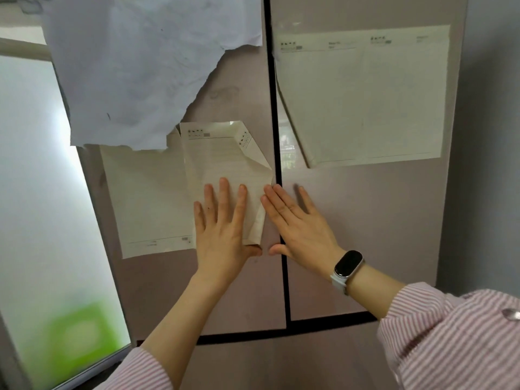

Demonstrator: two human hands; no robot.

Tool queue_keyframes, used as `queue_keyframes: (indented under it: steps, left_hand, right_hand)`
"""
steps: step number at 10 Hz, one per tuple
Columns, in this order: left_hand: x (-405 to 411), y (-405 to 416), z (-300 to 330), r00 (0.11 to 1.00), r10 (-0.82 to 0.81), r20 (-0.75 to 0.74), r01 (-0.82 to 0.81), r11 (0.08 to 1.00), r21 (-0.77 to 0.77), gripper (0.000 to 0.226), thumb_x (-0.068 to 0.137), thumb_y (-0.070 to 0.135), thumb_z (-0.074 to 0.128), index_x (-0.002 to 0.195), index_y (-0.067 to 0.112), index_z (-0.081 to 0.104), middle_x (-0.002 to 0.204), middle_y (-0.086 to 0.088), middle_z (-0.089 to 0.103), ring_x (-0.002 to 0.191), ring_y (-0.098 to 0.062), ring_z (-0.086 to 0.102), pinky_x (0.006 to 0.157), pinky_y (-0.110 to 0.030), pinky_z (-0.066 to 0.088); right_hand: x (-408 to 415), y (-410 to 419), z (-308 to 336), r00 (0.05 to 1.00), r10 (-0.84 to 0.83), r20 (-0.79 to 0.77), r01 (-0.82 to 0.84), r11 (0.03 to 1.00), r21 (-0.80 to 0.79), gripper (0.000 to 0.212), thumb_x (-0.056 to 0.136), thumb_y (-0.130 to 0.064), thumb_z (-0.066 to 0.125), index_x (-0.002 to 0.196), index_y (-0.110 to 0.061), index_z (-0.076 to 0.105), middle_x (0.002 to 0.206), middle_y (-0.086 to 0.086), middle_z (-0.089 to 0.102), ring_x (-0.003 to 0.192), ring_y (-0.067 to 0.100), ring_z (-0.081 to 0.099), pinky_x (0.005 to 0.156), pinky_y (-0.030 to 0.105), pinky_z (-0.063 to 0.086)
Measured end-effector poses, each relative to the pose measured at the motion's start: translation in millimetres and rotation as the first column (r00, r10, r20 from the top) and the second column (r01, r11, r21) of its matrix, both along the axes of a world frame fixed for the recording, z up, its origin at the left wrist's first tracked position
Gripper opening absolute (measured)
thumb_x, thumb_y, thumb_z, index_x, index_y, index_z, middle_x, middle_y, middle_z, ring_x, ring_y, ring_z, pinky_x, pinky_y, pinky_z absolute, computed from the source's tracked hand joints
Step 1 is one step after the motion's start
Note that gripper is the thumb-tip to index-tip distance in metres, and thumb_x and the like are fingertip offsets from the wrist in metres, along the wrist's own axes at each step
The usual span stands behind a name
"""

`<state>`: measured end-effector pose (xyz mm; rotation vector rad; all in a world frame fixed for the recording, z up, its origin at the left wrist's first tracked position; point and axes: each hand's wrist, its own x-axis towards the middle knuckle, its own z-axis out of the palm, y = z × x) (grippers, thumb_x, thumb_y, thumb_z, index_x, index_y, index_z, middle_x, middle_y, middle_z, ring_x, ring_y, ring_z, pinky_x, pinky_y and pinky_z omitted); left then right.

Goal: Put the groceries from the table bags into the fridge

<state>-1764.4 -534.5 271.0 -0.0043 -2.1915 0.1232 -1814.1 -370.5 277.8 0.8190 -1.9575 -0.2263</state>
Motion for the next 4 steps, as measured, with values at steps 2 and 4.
queue_keyframes:
  steps: [2,4]
  left_hand:
    - [-13.4,0.3,0.1,0.999,0.04,-0.03,-0.041,0.999,-0.009,0.138,0.034,0.055,0.085,0.146,0.017,0.013,0.151,-0.016,0.007,0.139,-0.04,0.004,0.106,-0.058,0.009]
    - [-14.8,-2.0,-3.3,0.999,0.027,-0.018,-0.027,0.999,0.027,0.139,0.039,0.054,0.084,0.146,0.02,0.004,0.154,-0.014,-0.001,0.139,-0.039,0.0,0.108,-0.057,0.006]
  right_hand:
    - [-8.3,-9.6,0.3,0.998,-0.038,0.058,0.041,0.997,-0.058,0.117,0.05,-0.055,0.079,0.14,-0.006,0.023,0.148,0.011,0.02,0.137,0.02,0.018,0.11,0.049,0.013]
    - [42.6,15.1,24.6,0.755,0.404,0.517,-0.303,0.914,-0.272,0.09,0.082,-0.042,0.061,0.143,-0.034,-0.006,0.154,-0.012,-0.01,0.141,0.002,-0.002,0.115,0.028,0.009]
